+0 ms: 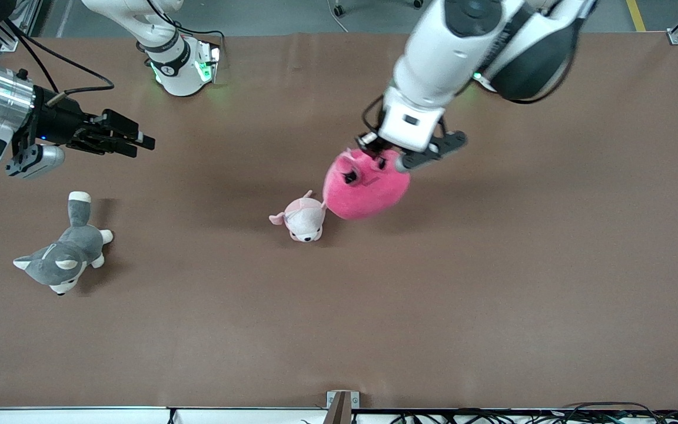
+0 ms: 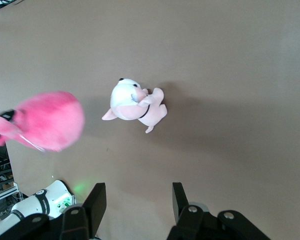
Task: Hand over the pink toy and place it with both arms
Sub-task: 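Lift the pink toy toward the middle while the right gripper approaches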
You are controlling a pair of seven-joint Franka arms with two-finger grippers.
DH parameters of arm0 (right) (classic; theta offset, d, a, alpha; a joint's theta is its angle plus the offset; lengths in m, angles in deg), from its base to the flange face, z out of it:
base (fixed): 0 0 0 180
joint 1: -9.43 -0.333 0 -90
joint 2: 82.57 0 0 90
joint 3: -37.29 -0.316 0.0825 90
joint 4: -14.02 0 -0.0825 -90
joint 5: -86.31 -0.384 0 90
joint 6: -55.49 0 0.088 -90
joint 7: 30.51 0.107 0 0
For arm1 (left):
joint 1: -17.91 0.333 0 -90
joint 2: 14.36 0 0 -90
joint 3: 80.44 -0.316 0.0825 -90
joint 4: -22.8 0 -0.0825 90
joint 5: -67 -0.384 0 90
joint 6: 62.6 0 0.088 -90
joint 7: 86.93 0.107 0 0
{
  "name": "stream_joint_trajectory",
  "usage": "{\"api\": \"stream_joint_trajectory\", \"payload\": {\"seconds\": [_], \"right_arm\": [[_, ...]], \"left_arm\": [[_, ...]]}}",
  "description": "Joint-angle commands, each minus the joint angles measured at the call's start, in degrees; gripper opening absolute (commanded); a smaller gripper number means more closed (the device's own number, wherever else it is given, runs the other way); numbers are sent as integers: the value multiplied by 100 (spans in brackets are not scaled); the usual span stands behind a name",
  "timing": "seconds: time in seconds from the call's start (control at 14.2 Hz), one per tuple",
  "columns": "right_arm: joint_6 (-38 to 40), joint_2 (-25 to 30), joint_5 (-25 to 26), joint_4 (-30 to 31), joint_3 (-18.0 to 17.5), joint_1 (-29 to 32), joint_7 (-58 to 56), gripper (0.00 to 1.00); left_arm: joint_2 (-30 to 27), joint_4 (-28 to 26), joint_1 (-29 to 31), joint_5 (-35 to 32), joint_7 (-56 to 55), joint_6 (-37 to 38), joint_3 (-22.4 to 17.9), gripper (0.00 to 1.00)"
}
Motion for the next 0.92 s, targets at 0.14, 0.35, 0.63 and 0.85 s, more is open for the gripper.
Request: {"api": "stream_joint_trajectory", "payload": {"seconds": [0.14, 0.35, 0.63, 0.85], "right_arm": [[-122, -173, -469, -142, 50, -340, 130, 58], [-184, -340, -497, -168, 41, -603, 121, 58], [-236, -559, -646, -282, 41, -850, 130, 57], [-289, -735, -778, -406, 50, -1060, 130, 57]], "left_arm": [[236, 291, -652, 9, -437, -794, -34, 0], [333, 282, -1074, -201, -402, -1164, -69, 0], [509, 282, -1224, -492, -402, -1454, -60, 0], [571, 282, -1321, -501, -411, -1473, -69, 0]]}}
